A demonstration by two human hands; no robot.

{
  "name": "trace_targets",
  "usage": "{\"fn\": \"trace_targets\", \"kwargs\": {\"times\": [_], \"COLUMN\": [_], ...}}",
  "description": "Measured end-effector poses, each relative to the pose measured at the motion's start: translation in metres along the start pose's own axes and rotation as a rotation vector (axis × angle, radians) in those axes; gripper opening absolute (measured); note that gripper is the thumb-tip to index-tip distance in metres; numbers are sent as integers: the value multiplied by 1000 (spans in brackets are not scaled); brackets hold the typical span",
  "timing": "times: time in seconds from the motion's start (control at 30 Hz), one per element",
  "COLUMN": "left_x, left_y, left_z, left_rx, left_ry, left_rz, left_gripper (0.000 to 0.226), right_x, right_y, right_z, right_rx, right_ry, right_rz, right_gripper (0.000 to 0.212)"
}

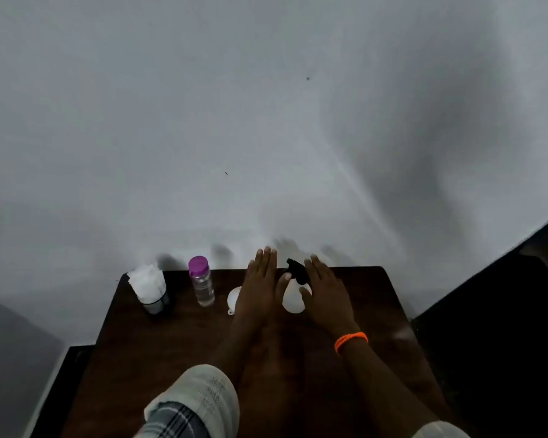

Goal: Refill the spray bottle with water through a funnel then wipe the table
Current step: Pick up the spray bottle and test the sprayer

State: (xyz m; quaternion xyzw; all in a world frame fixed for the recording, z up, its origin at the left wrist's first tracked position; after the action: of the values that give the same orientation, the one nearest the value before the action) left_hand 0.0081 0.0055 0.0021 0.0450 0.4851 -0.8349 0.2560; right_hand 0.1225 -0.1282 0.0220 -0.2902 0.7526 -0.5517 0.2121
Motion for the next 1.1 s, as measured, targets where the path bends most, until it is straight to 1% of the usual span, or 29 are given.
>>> {"fn": "trace_targets", "kwargs": {"times": [0.07, 0.1, 0.2, 0.27, 0.33, 0.43, 0.5, 0.63, 0.77, 0.83, 0.93, 1.0, 1.1], "left_x": [-3, -3, -6, -8, -8, -9, -9, -2, 16, 28, 42, 51, 65], "left_y": [18, 27, 49, 61, 70, 78, 79, 74, 67, 61, 50, 41, 26], "left_z": [-12, -18, -31, -39, -43, -45, -44, -38, -32, -30, -27, -23, -11], "left_rx": [25, 14, -8, 34, 71, 90, 96, 136, 241, 295, 339, 386, 407], "left_ry": [-20, -21, 15, 18, 5, 1, -7, -56, -169, -232, -268, -293, -309], "left_rz": [-39, -70, -175, -178, -189, -215, -220, -222, -213, -221, -236, -225, -177], "left_gripper": [85, 82, 73, 75, 80, 85, 88, 97, 111, 119, 129, 133, 132], "right_x": [-11, -16, -27, -37, -43, -46, -45, -41, -30, -24, -17, -13, -3], "right_y": [15, 23, 43, 52, 60, 65, 63, 55, 33, 21, 3, -9, -25], "right_z": [5, 8, 6, 2, -2, -3, -2, -1, -5, -7, -11, -16, -25], "right_rx": [-20, -45, -300, -470, -547, -597, -625, -639, -674, -665, -666, -673, -717], "right_ry": [60, 83, 250, 358, 395, 396, 399, 405, 386, 364, 319, 295, 257], "right_rz": [-51, -49, -28, -28, -33, 3, 3, -21, -22, -49, -96, -121, -163], "right_gripper": [70, 70, 68, 62, 55, 38, 31, 28, 22, 18, 15, 13, 10]}}
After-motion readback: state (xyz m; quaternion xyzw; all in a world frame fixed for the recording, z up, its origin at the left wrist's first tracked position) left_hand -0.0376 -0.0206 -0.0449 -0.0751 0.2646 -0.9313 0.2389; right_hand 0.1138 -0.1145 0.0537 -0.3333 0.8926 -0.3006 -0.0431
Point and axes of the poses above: each hand's wrist, its own x-axis away from the middle knuckle, its own y-axis out of the palm, z = x × y, the point moved 1 cm from there along -x, towards the middle knuckle, and after that the axes turned 12 degrees about y, right-handed, at the moved point
